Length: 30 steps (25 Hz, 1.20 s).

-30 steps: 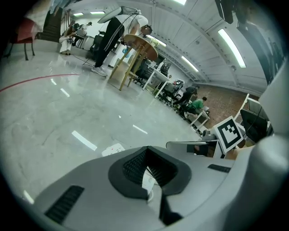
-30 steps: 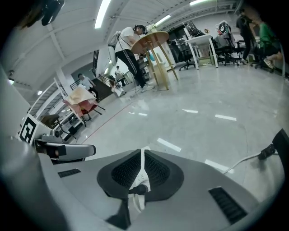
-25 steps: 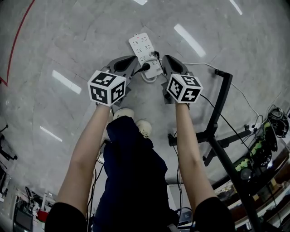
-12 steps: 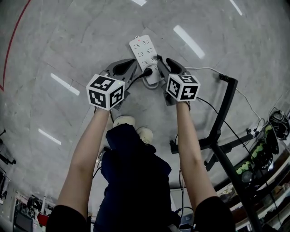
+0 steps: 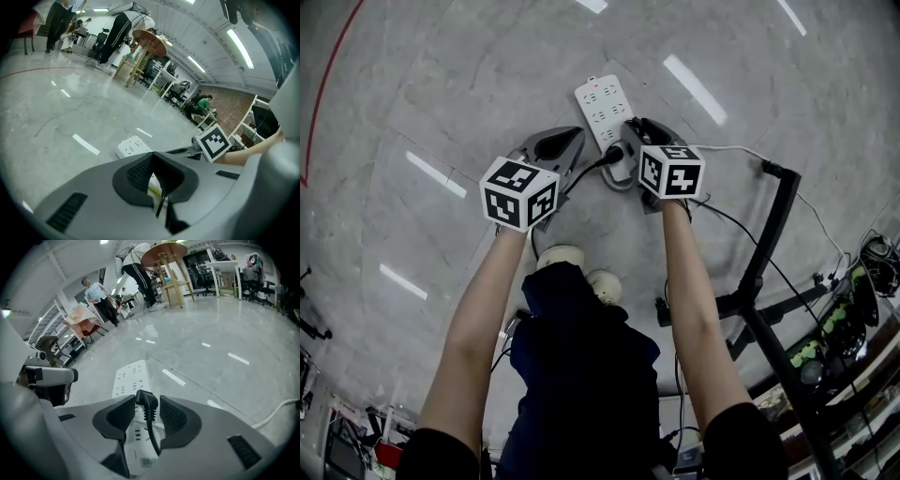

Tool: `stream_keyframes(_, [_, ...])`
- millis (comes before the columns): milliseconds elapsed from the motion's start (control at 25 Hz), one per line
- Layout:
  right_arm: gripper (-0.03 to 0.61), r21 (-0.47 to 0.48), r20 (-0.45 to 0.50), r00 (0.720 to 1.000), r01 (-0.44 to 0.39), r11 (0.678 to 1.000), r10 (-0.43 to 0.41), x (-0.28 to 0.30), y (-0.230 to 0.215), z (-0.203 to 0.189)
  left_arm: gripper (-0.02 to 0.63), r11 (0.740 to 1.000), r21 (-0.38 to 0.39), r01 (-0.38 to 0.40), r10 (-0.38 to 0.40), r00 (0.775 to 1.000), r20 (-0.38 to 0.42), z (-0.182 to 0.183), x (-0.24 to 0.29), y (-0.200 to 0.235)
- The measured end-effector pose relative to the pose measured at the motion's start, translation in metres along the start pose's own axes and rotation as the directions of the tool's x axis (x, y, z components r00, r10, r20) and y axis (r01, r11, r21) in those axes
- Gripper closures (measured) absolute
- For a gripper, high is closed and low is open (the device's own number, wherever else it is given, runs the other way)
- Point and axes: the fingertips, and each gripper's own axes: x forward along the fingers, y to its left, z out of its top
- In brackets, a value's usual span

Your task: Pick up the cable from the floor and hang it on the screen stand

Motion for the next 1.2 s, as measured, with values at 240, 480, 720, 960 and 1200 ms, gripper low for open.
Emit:
stream_keyframes(240, [0.418, -0.03, 0.007, 1.0, 0.006, 1.0, -0.006, -0.008, 0.003, 0.006, 0.607, 1.0, -0.008, 0.002, -0.002, 1.0, -0.008, -0.002, -0.002, -0.007])
stream_keyframes(480, [0.419, -0.013, 0.014, 1.0, 0.006, 1.0, -0.006, -0.039, 0.016, 0.019, 0.607, 1.0, -0.018, 0.005, -0.005, 1.0, -0.006, 0.012, -0.018, -0.026])
stream_keyframes(720, [0.422, 0.032, 0.054, 0.998, 0.008, 0.999, -0.009, -0.074, 0.035, 0.052, 0.607, 1.0, -0.02, 0.009, -0.009, 1.0, 0.003, 0.041, -0.046, -0.051])
stream_keyframes(960, [0.423, 0.037, 0.104, 0.994, -0.038, 0.999, 0.034, -0.118, 0.073, 0.087, 0.607, 1.0, -0.022, 0.002, -0.002, 1.0, 0.001, 0.068, -0.079, -0.077])
stream_keyframes(1200, [0.423, 0.031, 0.102, 0.993, -0.063, 0.998, 0.059, -0.165, 0.105, 0.11, 0.607, 1.0, -0.025, 0.002, -0.002, 1.0, 0.012, 0.101, -0.114, -0.106])
